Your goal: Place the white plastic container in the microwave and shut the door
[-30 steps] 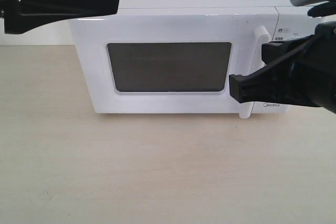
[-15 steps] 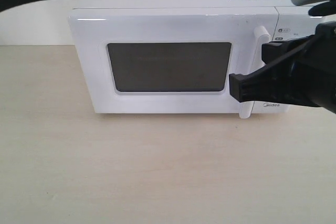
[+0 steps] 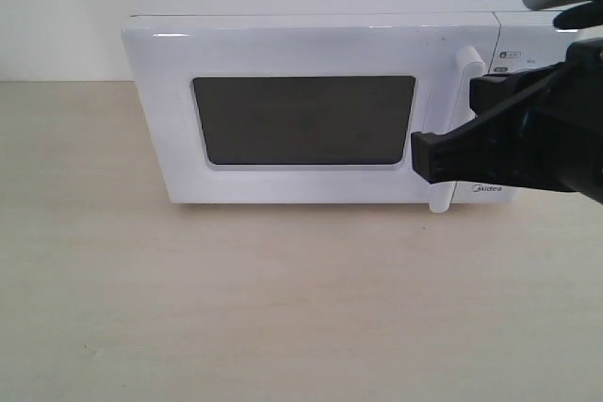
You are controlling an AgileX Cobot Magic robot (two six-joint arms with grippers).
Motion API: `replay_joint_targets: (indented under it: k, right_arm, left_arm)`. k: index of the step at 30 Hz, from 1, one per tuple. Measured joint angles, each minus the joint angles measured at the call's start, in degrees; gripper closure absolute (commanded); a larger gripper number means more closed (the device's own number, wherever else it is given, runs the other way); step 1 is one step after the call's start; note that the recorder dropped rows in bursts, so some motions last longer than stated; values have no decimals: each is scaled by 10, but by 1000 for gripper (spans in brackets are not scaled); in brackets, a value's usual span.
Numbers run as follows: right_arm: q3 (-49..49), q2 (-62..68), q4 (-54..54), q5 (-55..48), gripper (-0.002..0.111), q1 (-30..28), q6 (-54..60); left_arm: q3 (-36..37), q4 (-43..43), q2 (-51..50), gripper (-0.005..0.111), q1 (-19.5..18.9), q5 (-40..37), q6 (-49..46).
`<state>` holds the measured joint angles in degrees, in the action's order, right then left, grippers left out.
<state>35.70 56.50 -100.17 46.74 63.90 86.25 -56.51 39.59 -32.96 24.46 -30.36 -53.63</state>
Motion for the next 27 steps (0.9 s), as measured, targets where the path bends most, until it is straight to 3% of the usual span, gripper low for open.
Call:
replay_joint_targets:
  k: [2,4,8,10,15,20,27]
  right_arm:
    - [0,0,0,0,108,0,0]
    - [0,0,0,0,108,0,0]
    - [0,0,0,0,108,0,0]
    - [0,0,0,0,108,0,0]
    - [0,0,0,0,108,0,-1]
    - [0,0,0,0,108,0,-1]
    - [0,0,0,0,108,0,-2]
  left_arm:
    - [0,-83,62,102,-44,-5,33]
    - [0,-190,123,102,-88,-25,143]
    - [6,-461,206,102,-176,-141,480]
    - [36,-523,229,102,-214,-133,570]
    - [163,-496,272,102,-249,18,608]
    - [308,-431,282,102,-251,159,611]
    - [502,-413,282,102,-251,316,611]
